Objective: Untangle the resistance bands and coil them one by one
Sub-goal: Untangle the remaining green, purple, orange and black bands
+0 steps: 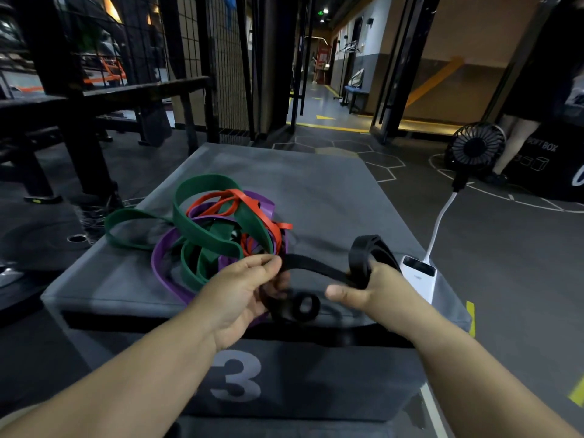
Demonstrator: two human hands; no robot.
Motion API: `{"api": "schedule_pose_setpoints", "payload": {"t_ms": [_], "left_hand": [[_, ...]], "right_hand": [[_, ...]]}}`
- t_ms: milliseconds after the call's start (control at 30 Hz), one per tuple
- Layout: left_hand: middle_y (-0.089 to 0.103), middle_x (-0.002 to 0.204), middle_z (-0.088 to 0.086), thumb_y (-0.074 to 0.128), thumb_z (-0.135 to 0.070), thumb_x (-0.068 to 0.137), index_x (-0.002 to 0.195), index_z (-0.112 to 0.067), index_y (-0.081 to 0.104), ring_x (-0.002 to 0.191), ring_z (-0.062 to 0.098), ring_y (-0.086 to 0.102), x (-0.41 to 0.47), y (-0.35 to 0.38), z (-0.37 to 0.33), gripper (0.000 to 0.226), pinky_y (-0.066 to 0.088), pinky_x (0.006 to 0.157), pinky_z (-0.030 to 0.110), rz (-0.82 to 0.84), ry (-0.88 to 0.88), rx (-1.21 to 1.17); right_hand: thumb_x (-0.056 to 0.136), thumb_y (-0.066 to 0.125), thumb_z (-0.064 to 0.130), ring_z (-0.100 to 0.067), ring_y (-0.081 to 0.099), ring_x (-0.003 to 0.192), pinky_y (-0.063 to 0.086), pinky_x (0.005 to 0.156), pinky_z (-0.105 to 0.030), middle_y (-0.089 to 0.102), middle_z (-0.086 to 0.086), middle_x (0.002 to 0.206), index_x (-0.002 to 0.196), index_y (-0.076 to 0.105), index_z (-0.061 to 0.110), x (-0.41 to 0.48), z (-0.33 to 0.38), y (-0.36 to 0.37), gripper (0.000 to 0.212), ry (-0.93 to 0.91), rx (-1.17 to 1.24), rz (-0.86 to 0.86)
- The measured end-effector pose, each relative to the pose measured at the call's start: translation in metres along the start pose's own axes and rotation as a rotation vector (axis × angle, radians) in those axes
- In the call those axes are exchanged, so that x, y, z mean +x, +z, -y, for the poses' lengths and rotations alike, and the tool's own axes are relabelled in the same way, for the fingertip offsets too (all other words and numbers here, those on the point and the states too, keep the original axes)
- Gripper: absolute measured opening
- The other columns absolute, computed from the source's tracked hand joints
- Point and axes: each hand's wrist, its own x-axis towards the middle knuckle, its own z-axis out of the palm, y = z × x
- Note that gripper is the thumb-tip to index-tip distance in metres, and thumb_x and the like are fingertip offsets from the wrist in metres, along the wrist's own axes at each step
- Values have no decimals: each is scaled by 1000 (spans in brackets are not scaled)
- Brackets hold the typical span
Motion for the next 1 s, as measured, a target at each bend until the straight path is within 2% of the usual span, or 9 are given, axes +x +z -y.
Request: {"api": "schedule_pose_setpoints", "payload": {"t_ms": [133, 233, 333, 467, 567, 633, 767, 867, 1000], "left_hand": [[59, 60, 0, 58, -14, 86, 84, -11, 59, 41, 5, 44, -4, 5, -8, 4, 45, 44, 18, 5, -30, -151], [54, 58, -1, 52, -15, 95, 80, -12, 54, 40, 4, 36, -4, 2, -11, 15, 33, 38, 15, 8, 13, -40], [52, 59, -2, 53, -15, 95, 82, -12, 49, 42, 5, 34, -6, 0, -12, 14, 26, 37, 15, 36, 87, 141], [50, 65, -3, 68, -4, 84, 86, -14, 47, 46, 6, 38, -4, -5, -13, 23, 29, 38, 17, 46, 157, 342], [50, 70, 3, 72, -2, 79, 80, -13, 51, 50, 8, 43, 0, -9, -13, 24, 34, 40, 19, 7, 227, 462], [52, 69, 6, 74, -6, 79, 78, -11, 57, 50, 9, 48, 1, -10, -13, 17, 37, 41, 18, -11, 280, 525], [61, 62, -2, 72, -38, 73, 71, -30, 69, 57, 6, 57, 4, -14, -10, 8, 44, 52, 15, -21, 376, 710], [61, 79, -1, 65, -35, 83, 61, -49, 67, 77, 1, 58, 9, -18, -9, 26, 39, 71, 8, 49, 456, 936], [67, 85, 0, 62, -31, 90, 77, -33, 74, 78, 6, 61, 7, -19, -10, 17, 42, 71, 11, 114, 357, 942]], "right_hand": [[85, 66, 47, 9, 49, 69, 36, 65, -9, 51, 23, 81, 85, 43, 28, -3, -1, 9, 31, -120, -340, 113], [91, 52, 54, -2, 40, 56, 34, 56, -19, 39, 11, 65, 72, 30, 26, -5, -1, 17, 40, -145, -434, 121], [85, 43, 70, -8, 44, 57, 39, 58, -23, 45, 4, 64, 73, 33, 22, -6, -4, 25, 50, -179, -451, 151], [62, 31, 97, -13, 64, 81, 52, 78, -41, 68, 2, 85, 96, 57, 22, -7, -6, 28, 86, -191, -354, 221], [75, 50, 80, 1, 62, 76, 51, 74, -28, 66, 21, 78, 87, 60, 46, -8, -7, 25, 38, -218, -250, 269], [85, 58, 64, 1, 58, 60, 46, 64, -21, 63, 18, 63, 73, 57, 53, -10, -5, 24, 16, -213, -177, 308], [83, 60, 57, -11, 55, 52, 46, 60, -26, 59, 5, 54, 69, 53, 30, -17, 2, 23, 32, -183, 70, 419], [81, 57, 66, -15, 55, 57, 43, 67, -25, 60, 2, 55, 58, 56, 25, -16, 4, 21, 47, -186, 166, 525], [76, 62, 72, -19, 50, 55, 40, 64, -29, 57, -6, 58, 61, 56, 19, -14, 2, 19, 55, -158, 370, 572]]}}
